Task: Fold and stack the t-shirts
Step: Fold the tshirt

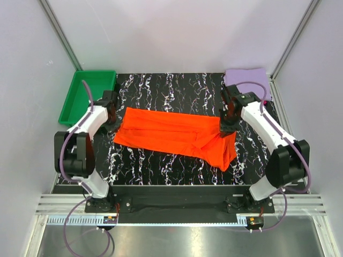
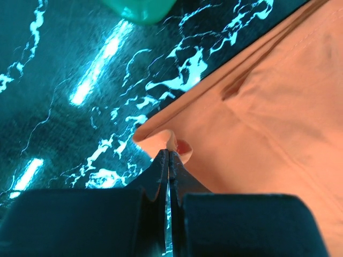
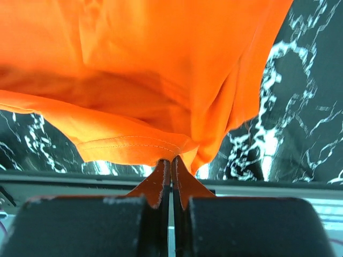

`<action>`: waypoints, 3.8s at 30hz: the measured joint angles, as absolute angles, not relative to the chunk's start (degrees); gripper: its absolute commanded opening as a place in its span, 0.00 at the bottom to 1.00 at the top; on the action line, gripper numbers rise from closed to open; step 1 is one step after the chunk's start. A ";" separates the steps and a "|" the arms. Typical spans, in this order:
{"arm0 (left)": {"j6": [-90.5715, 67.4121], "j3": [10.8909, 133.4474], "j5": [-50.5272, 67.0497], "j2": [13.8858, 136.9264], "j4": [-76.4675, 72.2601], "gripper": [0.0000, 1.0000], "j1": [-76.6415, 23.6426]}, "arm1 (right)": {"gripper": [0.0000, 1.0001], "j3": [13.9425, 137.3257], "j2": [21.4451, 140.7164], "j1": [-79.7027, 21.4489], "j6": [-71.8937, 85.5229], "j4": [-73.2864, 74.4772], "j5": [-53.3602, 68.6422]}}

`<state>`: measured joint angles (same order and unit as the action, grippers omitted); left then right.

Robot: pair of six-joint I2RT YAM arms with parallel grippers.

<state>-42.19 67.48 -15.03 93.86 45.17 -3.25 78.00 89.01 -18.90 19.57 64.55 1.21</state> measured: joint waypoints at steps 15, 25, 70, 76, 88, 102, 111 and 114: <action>-40.25 76.23 -11.92 103.31 44.45 0.00 -3.25 | 0.00 86.89 98.87 -13.30 16.53 64.27 1.28; -39.31 80.38 -10.07 107.94 44.42 0.00 -3.25 | 0.00 90.28 103.28 -12.82 16.23 64.14 1.80; -38.00 87.72 -9.78 116.64 44.93 0.00 -3.25 | 0.00 111.04 120.88 -10.94 16.03 65.89 5.72; -37.91 87.72 -9.67 116.64 44.93 0.00 -3.25 | 0.00 112.97 124.09 -10.92 16.05 65.98 8.14; -37.71 87.72 -9.58 116.64 44.93 0.00 -3.25 | 0.00 118.39 127.57 -11.64 16.25 66.15 12.36; -37.39 87.72 -9.41 116.64 44.93 0.00 -3.25 | 0.00 120.03 131.33 -14.92 16.16 65.78 17.39; -37.23 87.61 -9.32 116.64 44.88 0.00 -3.25 | 0.00 121.80 131.44 -18.31 15.53 66.11 16.53; -36.69 87.55 -9.17 116.62 44.84 0.27 -3.25 | 0.00 122.21 131.44 -17.82 15.07 66.15 14.11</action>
